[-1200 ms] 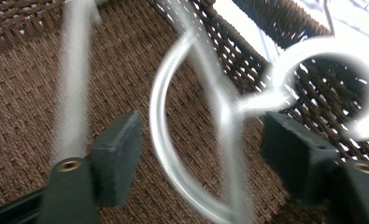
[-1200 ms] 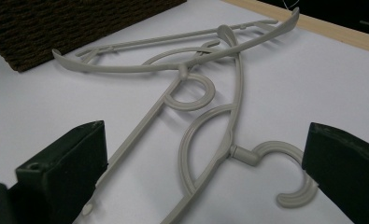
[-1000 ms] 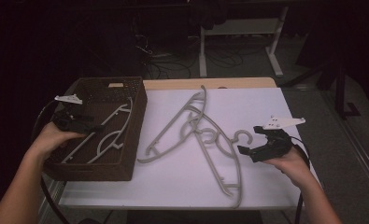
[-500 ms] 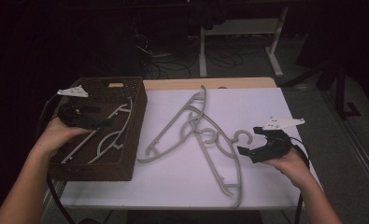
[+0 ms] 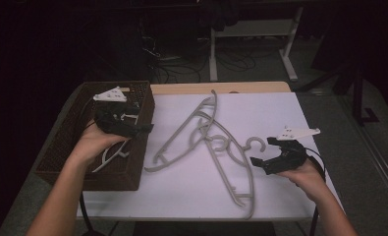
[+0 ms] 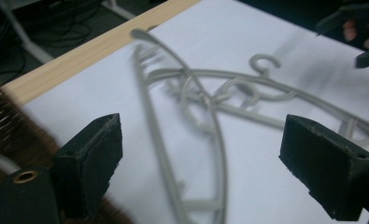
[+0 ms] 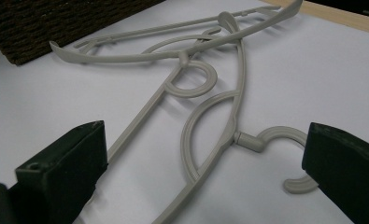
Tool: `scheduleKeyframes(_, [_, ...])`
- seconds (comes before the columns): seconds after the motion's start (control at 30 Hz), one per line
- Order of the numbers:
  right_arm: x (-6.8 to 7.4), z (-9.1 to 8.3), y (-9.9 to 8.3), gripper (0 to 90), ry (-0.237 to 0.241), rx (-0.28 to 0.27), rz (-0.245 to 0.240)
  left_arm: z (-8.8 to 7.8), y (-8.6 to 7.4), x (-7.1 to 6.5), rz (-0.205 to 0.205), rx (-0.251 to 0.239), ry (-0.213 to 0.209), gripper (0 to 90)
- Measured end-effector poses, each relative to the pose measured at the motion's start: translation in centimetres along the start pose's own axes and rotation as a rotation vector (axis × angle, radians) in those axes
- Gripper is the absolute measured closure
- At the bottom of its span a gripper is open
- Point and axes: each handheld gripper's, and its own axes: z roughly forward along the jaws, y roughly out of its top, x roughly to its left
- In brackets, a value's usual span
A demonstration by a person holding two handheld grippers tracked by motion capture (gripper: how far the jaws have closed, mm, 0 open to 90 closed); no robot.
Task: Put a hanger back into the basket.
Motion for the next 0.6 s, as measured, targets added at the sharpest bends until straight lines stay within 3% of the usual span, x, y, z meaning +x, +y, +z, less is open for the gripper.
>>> scheduleKeyframes(0.1, [0.0, -0.1, -0.3, 0.0, 0.001, 0.0, 0.002, 1.3, 0.3, -1.1, 0.014, 0.002, -0.019, 13.2])
scheduleKeyframes(0.17, [0.0, -0.1, -0.4, 0.0, 0.001, -0.001, 0.003, 1.3, 0.3, -1.1, 0.014, 0.002, -0.019, 13.2])
scheduleKeyframes(0.2, [-0.1, -0.1, -0.5, 0.0, 0.0, -0.001, 0.001, 3.0, 0.3, -2.3, 0.022, 0.012, -0.032, 13.2])
scheduleKeyframes(0.27, [-0.1, 0.0, -0.6, 0.0, 0.001, 0.0, -0.002, 3.5, 0.3, -2.7, 0.025, 0.016, -0.036, 13.2])
scheduleKeyframes(0.3, [-0.1, 0.0, -0.7, 0.0, 0.005, 0.003, 0.001, 4.6, 0.1, -3.3, 0.033, 0.023, -0.038, 13.2])
scheduleKeyframes(0.6, [0.0, -0.1, -2.0, 0.0, 0.007, 0.017, 0.014, 8.9, -0.7, -5.1, 0.025, 0.053, -0.042, 10.9])
